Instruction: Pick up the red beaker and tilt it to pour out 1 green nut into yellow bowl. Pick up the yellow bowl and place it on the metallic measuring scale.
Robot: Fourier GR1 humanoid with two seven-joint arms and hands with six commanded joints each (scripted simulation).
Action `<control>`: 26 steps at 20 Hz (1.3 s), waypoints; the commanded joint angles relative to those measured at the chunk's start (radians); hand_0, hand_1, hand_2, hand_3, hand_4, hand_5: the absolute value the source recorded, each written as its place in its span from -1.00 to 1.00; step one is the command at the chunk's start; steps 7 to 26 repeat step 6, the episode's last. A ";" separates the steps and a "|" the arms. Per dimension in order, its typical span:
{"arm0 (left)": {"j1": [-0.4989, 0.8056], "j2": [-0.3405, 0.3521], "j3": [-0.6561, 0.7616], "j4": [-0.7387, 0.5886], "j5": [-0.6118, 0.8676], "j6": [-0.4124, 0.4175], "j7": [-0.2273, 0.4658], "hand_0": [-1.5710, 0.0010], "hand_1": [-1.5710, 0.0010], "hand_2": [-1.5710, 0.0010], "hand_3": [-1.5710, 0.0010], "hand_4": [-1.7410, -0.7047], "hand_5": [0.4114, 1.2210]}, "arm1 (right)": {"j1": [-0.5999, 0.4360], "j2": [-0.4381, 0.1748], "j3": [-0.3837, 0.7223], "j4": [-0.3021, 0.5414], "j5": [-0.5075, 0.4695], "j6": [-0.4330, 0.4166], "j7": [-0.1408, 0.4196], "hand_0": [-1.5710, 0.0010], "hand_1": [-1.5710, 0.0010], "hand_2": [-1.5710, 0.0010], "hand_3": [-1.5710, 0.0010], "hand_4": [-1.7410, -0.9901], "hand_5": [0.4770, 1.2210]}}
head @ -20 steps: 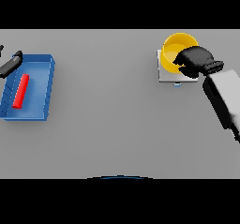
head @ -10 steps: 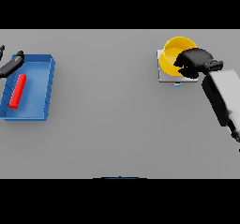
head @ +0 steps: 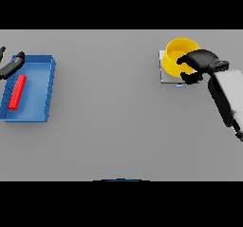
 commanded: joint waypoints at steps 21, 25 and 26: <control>-0.013 -0.011 -0.003 0.012 -0.002 0.002 0.005 1.00 1.00 1.00 1.00 0.97 -0.30 | 0.017 0.005 -0.004 -0.016 -0.009 0.034 0.050 0.95 0.92 0.87 0.65 -0.12 -0.24; -0.013 -0.011 -0.003 0.012 -0.002 0.002 0.005 1.00 1.00 1.00 1.00 0.97 -0.30 | 0.017 0.005 -0.004 -0.016 -0.009 0.034 0.050 0.95 0.92 0.87 0.65 -0.12 -0.24; -0.013 -0.011 -0.003 0.012 -0.002 0.002 0.005 1.00 1.00 1.00 1.00 0.97 -0.30 | 0.017 0.005 -0.004 -0.016 -0.009 0.034 0.050 0.95 0.92 0.87 0.65 -0.12 -0.24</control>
